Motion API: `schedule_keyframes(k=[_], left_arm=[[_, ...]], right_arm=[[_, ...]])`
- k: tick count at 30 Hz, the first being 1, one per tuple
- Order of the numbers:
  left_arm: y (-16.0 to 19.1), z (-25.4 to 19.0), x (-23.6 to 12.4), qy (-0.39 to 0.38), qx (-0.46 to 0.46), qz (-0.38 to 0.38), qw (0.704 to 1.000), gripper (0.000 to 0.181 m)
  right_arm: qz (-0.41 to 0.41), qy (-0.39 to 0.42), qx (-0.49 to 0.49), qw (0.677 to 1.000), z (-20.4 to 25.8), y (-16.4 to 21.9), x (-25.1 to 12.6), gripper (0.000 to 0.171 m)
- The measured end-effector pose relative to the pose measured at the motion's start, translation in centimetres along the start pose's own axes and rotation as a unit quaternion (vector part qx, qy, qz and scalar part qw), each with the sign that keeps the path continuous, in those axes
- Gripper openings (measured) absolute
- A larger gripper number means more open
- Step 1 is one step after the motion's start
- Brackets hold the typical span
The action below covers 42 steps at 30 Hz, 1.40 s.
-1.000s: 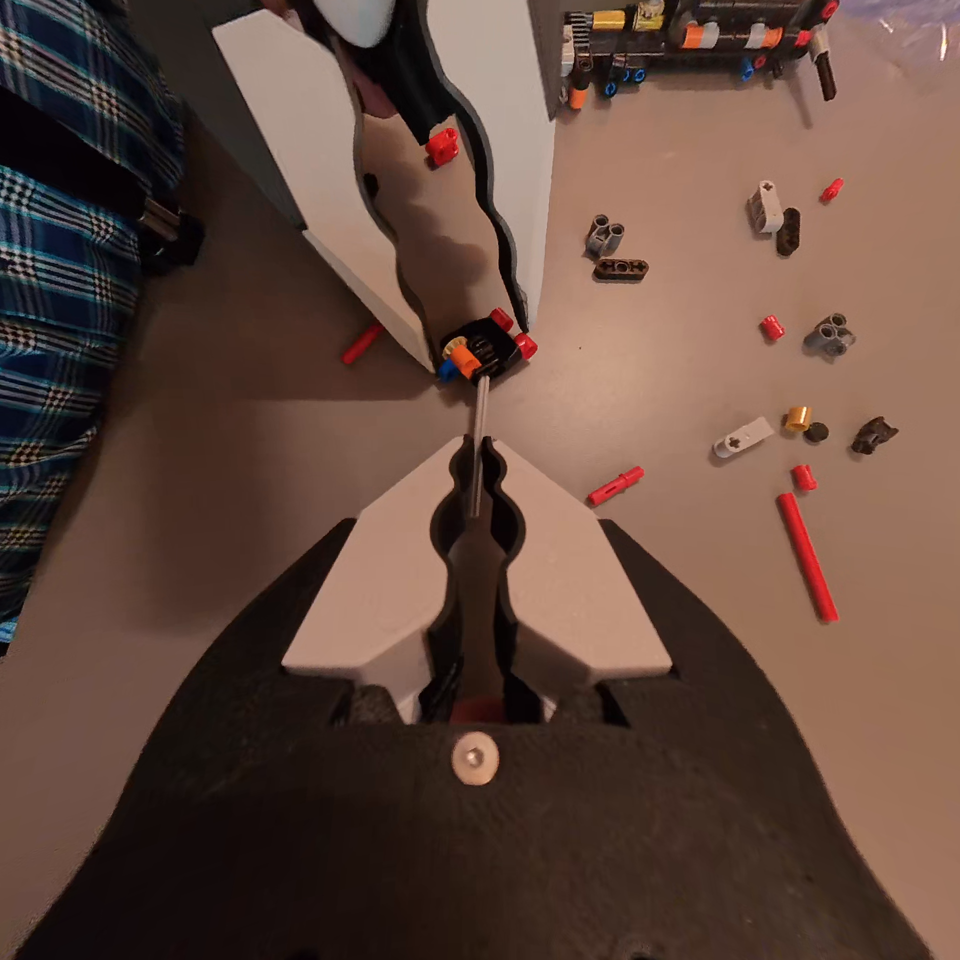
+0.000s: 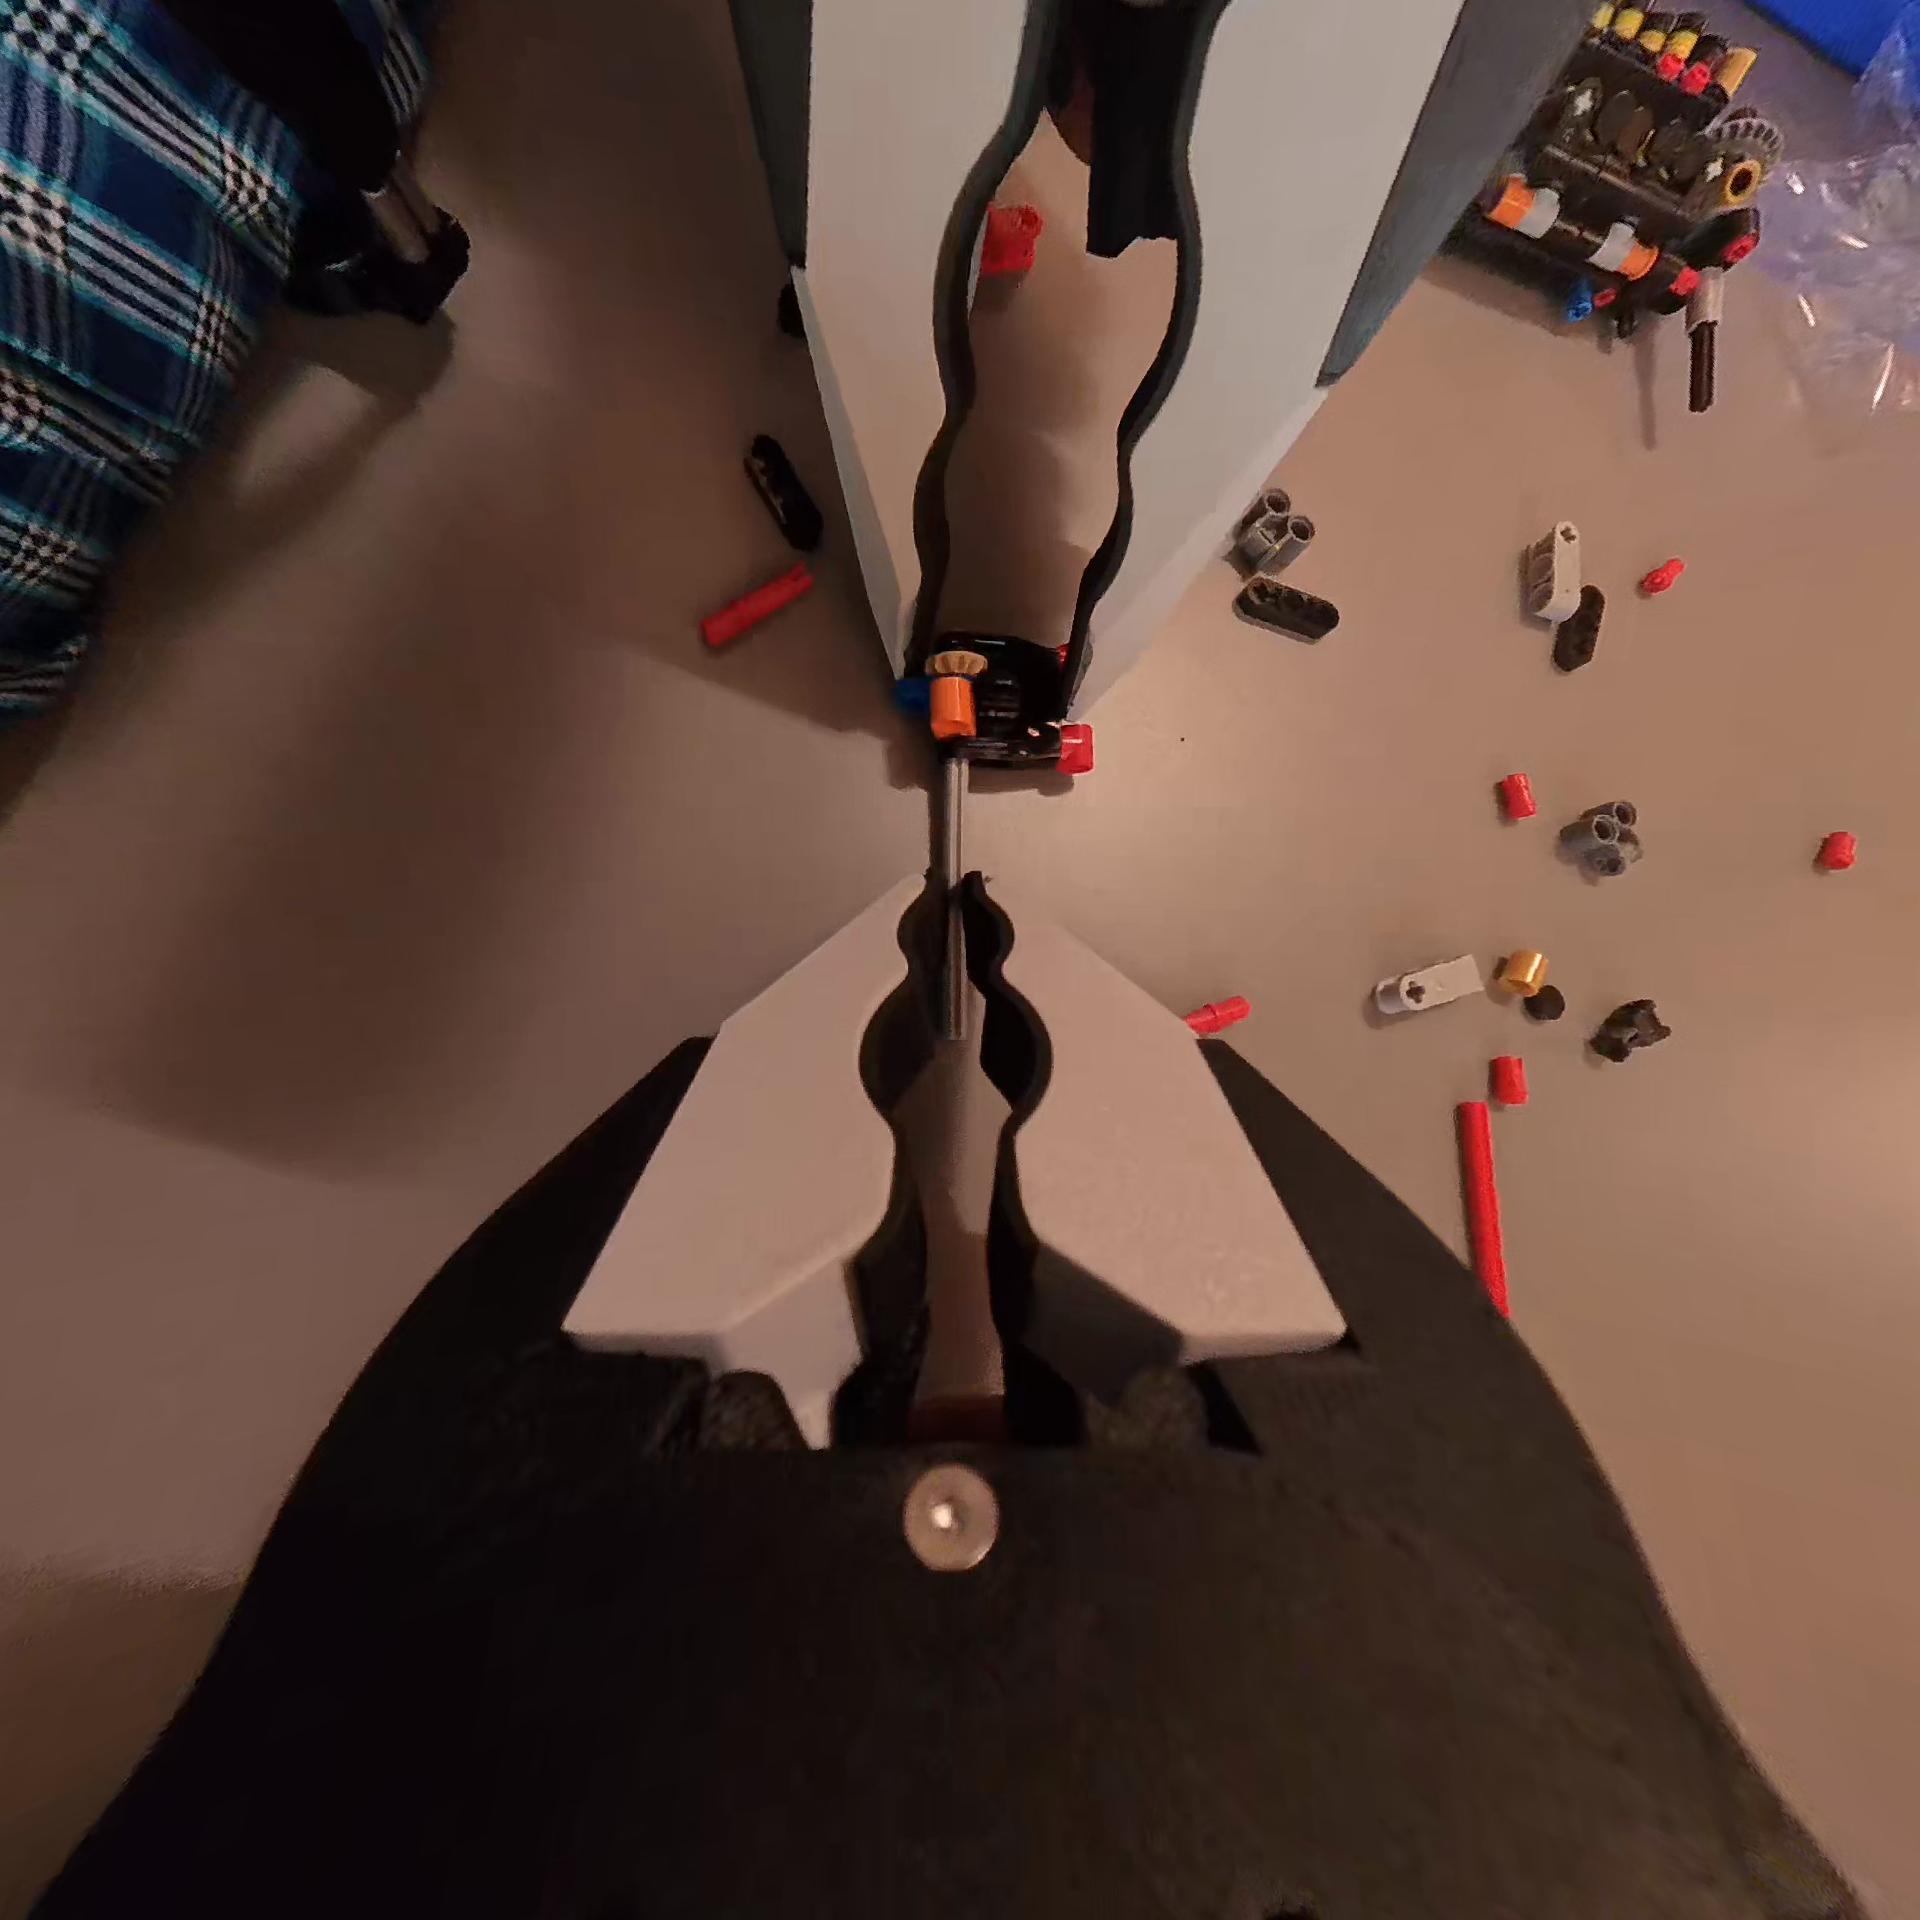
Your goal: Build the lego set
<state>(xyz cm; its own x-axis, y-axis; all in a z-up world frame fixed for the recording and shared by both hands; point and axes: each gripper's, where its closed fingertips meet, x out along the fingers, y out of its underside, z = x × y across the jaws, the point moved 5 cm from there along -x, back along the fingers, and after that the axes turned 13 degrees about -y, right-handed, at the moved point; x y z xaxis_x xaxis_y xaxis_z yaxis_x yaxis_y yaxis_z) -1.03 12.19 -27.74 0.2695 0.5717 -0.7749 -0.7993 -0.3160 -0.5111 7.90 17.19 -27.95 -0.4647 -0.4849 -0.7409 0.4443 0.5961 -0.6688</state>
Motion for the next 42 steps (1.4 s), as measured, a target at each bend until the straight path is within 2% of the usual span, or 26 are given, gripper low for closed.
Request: schedule_keyframes(k=[16, 42], left_arm=[[0.52, 0.16, -0.05, 0.019, -0.018, -0.024, 0.999, 0.027], [0.80, 0.00, -0.17, 0.010, -0.045, -0.039, 0.998, 0.026]], right_arm=[[-0.032, -0.013, -0.017, 0.999, -0.58, 0.11, 0.34, 0.000], [-0.033, -0.001, 0.007, 0.999, -0.37, -0.63, 0.90, 0.001]])
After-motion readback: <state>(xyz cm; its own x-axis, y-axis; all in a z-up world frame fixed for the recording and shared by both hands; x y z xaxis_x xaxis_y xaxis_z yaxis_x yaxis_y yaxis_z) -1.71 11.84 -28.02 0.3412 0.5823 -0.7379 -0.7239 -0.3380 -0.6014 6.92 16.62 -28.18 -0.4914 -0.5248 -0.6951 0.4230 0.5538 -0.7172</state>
